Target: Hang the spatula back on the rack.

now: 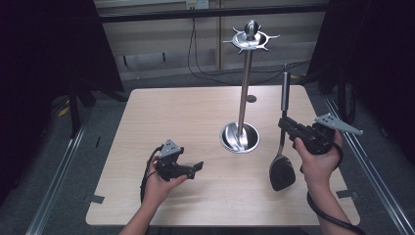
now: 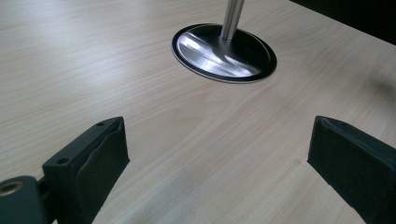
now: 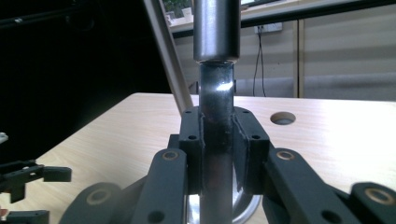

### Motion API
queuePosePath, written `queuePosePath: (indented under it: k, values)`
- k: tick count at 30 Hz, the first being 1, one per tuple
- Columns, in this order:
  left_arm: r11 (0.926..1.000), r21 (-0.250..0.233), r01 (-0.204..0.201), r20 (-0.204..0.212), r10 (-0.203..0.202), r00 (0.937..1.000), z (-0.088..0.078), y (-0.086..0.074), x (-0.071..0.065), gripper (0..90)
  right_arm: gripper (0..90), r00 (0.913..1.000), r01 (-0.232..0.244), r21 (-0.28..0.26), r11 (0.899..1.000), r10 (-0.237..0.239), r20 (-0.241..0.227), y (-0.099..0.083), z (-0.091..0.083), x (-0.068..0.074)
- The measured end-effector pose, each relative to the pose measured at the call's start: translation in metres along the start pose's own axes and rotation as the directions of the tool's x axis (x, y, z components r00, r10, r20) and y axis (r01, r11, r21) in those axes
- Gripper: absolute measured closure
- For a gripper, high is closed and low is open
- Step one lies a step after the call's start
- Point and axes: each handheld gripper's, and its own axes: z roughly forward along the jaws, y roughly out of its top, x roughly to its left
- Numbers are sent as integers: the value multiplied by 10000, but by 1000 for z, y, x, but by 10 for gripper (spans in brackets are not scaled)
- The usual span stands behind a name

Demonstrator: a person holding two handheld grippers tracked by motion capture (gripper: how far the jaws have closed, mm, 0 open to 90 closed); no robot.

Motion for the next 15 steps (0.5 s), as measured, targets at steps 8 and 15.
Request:
queuePosePath:
  k: [8,15]
  values:
    - [10000,-29,13,-17,-13,10000,0,0,0,49,758,9992,286,-419,9987,-298,-273,9,-3,13]
    - [10000,-25,17,-16,-17,10000,-1,0,0,48,758,9977,407,-667,9969,-442,-521,17,-4,24]
